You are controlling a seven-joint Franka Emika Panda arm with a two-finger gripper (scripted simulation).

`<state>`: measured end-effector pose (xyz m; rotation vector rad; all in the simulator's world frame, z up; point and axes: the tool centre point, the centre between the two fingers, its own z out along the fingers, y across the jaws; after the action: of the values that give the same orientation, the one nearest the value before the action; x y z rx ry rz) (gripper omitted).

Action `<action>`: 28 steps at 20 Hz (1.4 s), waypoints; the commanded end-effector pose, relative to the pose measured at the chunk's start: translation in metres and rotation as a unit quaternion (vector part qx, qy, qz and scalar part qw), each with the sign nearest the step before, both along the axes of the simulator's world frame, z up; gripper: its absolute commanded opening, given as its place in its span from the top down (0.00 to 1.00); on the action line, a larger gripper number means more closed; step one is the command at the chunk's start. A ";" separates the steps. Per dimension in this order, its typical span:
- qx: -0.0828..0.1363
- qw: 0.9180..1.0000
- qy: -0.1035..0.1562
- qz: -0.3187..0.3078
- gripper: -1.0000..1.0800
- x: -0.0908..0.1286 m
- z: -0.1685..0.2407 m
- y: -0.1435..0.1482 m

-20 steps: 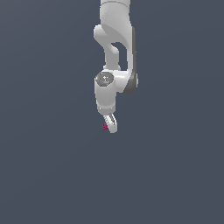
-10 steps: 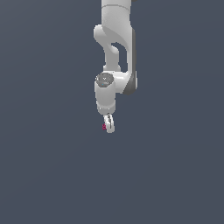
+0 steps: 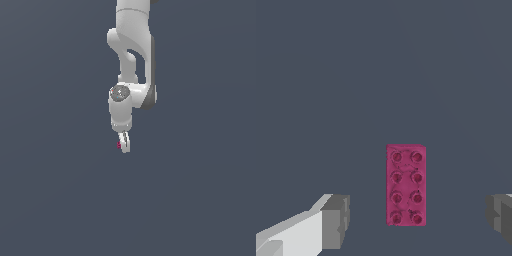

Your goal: Pick up the object and move it to a goal position.

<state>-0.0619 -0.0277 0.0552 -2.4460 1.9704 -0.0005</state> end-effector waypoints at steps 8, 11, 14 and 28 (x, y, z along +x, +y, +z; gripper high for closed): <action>0.000 1.000 0.000 -0.002 0.04 -0.001 -0.039 0.000; 0.000 1.000 0.000 -0.002 0.04 -0.001 -0.043 0.000; 0.000 1.000 0.000 -0.002 1.00 -0.001 -0.043 0.000; 0.000 1.000 0.000 -0.002 1.00 0.001 -0.035 0.003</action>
<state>-0.0619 -0.0263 0.0164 -2.4416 1.9774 0.0013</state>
